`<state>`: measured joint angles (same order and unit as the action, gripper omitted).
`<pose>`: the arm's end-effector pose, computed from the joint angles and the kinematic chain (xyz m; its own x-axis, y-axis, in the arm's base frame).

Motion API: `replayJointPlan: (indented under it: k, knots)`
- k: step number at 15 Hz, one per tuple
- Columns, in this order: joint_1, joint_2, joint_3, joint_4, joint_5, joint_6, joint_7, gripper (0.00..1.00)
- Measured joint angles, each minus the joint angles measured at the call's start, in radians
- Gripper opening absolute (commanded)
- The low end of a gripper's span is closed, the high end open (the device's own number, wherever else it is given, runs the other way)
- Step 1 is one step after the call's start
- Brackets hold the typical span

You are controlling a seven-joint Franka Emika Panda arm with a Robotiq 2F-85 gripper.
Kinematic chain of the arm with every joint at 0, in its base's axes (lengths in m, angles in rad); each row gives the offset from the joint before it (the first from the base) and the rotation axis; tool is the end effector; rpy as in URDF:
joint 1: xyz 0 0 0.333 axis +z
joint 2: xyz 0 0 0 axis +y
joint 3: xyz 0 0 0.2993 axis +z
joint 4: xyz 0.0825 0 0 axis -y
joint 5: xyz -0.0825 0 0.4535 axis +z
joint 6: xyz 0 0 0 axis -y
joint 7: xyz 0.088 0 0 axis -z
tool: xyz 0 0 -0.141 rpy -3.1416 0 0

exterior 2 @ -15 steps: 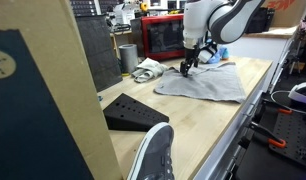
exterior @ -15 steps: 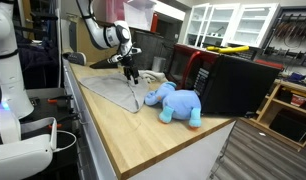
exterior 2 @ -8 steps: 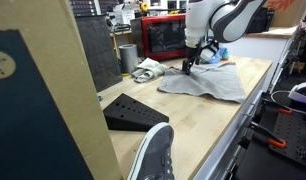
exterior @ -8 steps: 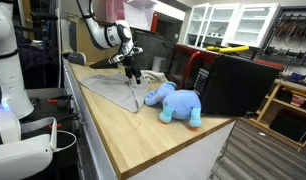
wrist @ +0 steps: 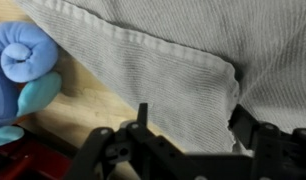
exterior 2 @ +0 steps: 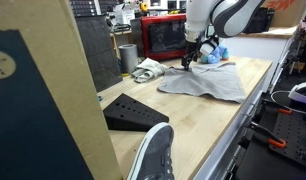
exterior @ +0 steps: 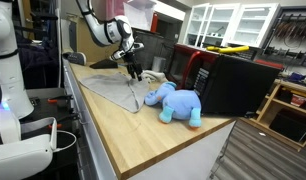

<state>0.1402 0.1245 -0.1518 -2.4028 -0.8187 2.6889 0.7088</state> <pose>0.5532 0.0039 0.1691 0.9611 0.0489 0.2718 -0.0481 -0.9394 0.3394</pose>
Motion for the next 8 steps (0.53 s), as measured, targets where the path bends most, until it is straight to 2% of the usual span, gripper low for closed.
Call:
replayJointPlan:
  k: [6,7,8]
  knots:
    - [-0.007,0.0,0.012,-0.026,0.037,0.0,-0.035,0.08]
    - [-0.017,0.0,0.027,-0.032,0.066,0.0,-0.056,0.02]
    - [-0.026,0.0,0.041,-0.037,0.1,0.0,-0.079,0.0]
